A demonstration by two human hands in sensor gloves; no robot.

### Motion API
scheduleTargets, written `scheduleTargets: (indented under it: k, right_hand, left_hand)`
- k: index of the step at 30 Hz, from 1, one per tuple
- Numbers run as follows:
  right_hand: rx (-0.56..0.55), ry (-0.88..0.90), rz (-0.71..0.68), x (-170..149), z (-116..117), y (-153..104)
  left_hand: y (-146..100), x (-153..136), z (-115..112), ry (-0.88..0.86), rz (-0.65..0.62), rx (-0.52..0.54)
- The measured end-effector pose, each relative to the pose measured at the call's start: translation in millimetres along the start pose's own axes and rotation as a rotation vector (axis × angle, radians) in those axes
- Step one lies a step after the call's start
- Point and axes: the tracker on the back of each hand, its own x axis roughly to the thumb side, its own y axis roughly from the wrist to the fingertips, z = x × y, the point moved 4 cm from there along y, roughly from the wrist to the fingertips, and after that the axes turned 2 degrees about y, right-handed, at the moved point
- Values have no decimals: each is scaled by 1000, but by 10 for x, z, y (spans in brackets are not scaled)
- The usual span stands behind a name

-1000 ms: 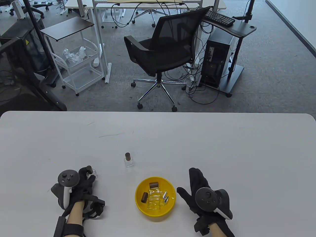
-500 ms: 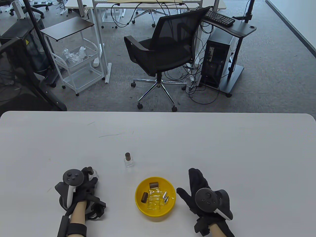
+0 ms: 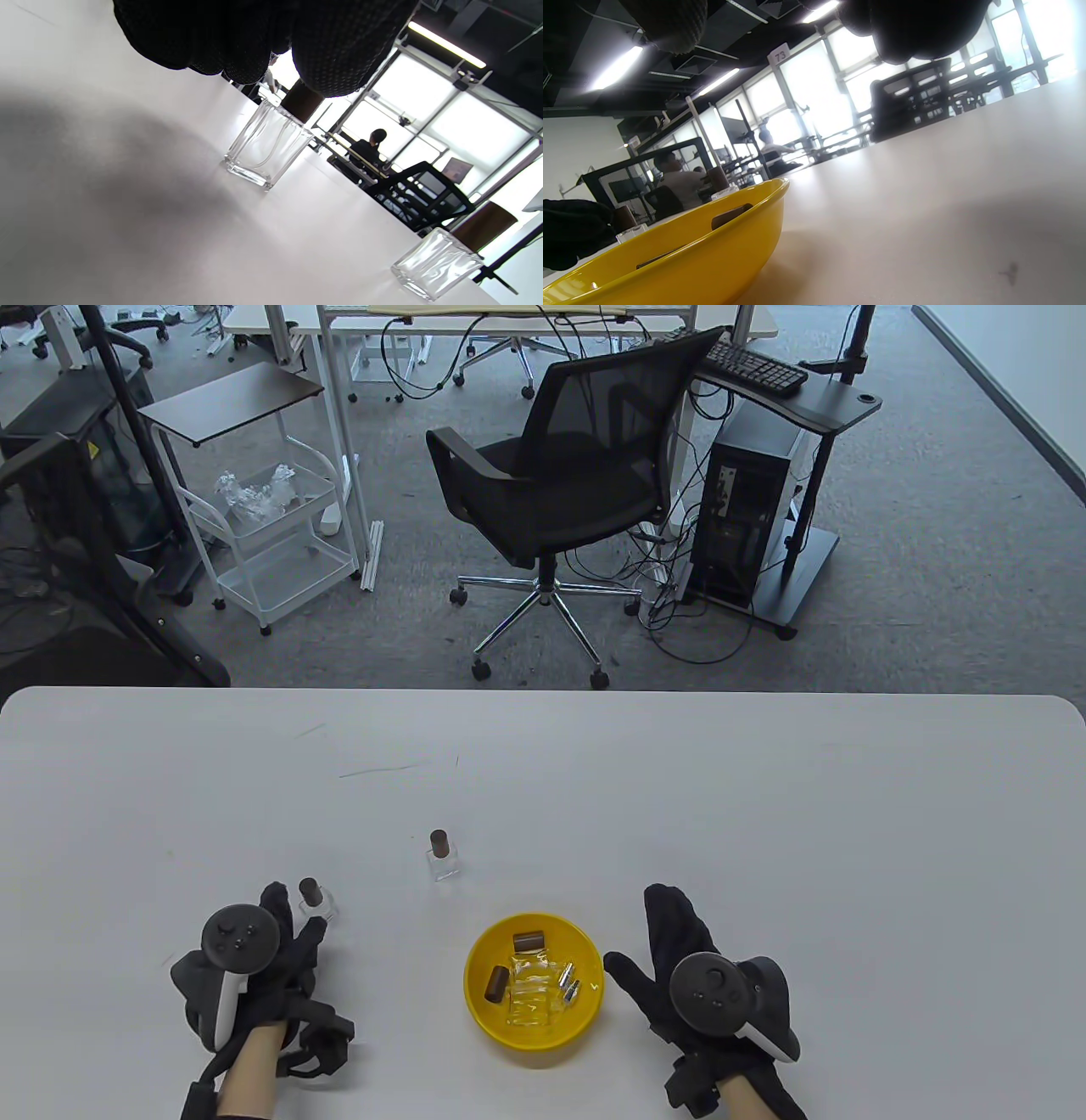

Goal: Assemble perfume bottles from components

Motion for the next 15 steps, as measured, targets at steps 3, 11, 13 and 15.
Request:
scheduleTargets:
  k: [3, 11, 13, 15]
  right_hand:
    - [1, 8, -3, 5, 8, 2]
    - [17, 9, -12, 36, 38, 9]
    - [18, 8, -12, 39, 41, 11]
    - [19, 9, -11, 40, 42, 12]
  left_hand:
    - [-97, 131, 86, -2, -69, 16]
    - [-335, 554, 140, -26, -251, 0]
    - [-394, 687, 101, -27, -302, -22]
    - [-446, 806, 45, -22, -348, -47]
